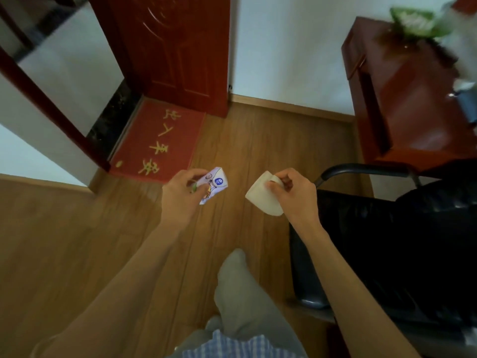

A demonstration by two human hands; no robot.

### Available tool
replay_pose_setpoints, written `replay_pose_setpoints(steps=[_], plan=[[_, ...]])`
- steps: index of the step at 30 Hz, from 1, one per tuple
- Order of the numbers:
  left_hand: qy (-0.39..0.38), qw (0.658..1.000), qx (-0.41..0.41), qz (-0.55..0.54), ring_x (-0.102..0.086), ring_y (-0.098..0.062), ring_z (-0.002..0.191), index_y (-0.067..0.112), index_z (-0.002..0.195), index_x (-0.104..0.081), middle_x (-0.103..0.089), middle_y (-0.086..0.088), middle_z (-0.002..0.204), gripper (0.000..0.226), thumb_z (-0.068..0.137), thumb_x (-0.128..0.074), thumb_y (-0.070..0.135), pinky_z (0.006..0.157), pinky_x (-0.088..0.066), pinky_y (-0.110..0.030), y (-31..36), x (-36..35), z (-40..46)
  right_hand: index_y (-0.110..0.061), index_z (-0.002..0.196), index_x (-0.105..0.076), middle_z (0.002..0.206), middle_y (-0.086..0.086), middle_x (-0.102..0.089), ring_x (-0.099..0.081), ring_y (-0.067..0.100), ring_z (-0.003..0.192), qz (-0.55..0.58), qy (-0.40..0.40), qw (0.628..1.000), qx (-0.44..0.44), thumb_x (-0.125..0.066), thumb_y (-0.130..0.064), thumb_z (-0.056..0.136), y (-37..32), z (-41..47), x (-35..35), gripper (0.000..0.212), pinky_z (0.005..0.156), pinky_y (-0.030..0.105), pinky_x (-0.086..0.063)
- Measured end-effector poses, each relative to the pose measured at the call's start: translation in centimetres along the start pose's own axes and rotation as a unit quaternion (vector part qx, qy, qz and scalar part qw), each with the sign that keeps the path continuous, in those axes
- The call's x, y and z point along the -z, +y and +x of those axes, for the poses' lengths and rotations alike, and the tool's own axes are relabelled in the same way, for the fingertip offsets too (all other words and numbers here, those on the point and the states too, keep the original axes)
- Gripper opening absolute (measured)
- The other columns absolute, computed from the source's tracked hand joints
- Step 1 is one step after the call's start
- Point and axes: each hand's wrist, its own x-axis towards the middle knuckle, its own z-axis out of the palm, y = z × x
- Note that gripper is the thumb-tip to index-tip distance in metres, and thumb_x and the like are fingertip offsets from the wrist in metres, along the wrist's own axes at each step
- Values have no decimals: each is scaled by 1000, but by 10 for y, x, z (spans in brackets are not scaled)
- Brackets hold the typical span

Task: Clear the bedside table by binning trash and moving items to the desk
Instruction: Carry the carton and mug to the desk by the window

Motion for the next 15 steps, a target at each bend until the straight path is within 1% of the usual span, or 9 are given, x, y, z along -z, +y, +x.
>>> replay_pose_setpoints(steps=[3, 6, 10, 13, 15], plan=[[-6, 1000, -4, 5, -64, -7, 86, 21, 102, -69, -70, 3, 98, 27, 80, -65, 6, 73, -50, -19, -2, -12, 52, -21, 93, -60, 93, -8, -61, -59, 9, 85, -10, -1, 1000, 5, -67, -26, 85, -1, 50, -7, 12, 73, 39, -57], [-23, 1000, -7, 5, -64, -7, 88, 21, 103, -70, -70, 3, 99, 25, 81, -65, 8, 74, -50, -21, 2, -25, 113, -18, 97, -61, 97, -5, -63, -60, 12, 88, -8, 2, 1000, -4, -67, -26, 85, -1, 109, -8, 15, 75, 41, -57], [-28, 999, -15, 11, -64, -12, 87, 21, 102, -70, -70, 0, 98, 25, 81, -66, 8, 73, -50, -24, 30, -45, 193, -18, 98, -61, 102, -4, -63, -60, 13, 91, -8, 14, 1000, -26, -69, -26, 83, -8, 187, 3, 19, 76, 36, -56], [-46, 999, -19, -21, -65, -13, 89, 21, 102, -69, -69, -1, 100, 24, 81, -66, 8, 73, -51, -24, 47, -64, 247, -21, 97, -59, 102, -5, -62, -60, 13, 91, -28, 31, 999, -33, -70, -28, 82, -13, 242, 13, 20, 76, 34, -54], [-57, 998, -27, -29, -66, -14, 90, 23, 101, -69, -69, 0, 99, 25, 81, -66, 8, 75, -52, -27, 56, -79, 281, -22, 97, -59, 102, -5, -62, -59, 12, 91, -41, 44, 998, -32, -70, -29, 81, -15, 276, 20, 21, 75, 33, -54]])
